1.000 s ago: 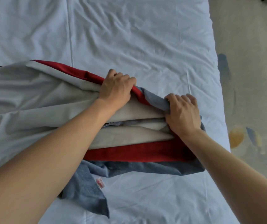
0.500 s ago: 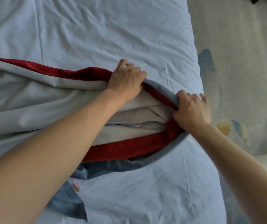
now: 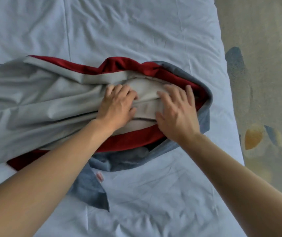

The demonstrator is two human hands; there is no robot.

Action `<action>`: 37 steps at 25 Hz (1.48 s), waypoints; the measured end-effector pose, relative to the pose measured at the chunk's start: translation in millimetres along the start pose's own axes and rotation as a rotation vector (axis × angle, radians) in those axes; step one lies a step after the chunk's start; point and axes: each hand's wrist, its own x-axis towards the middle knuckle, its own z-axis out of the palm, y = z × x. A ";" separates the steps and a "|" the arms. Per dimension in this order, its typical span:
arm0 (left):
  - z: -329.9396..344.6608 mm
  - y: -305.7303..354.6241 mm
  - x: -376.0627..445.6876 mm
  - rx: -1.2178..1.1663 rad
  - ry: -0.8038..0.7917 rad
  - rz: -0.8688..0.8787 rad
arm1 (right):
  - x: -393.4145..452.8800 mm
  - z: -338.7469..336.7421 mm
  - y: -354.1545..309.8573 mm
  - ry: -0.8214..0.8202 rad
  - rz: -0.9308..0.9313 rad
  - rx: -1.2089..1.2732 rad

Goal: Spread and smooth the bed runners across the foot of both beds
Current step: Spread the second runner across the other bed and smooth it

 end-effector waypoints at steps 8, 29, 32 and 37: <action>-20.3 -55.0 -124.8 -0.136 -0.122 -0.097 | -55.5 51.1 -114.4 -0.328 -0.293 -0.082; 0.7 202.0 -75.8 -0.586 -0.425 -0.095 | -135.5 -42.6 82.9 -0.217 0.090 -0.330; 11.9 228.5 -61.4 -0.499 -0.354 -0.119 | -140.6 -35.0 108.6 -0.187 0.028 -0.260; 19.8 285.3 -31.7 -0.575 -0.341 -0.181 | -145.2 -46.4 162.6 -0.135 0.061 -0.182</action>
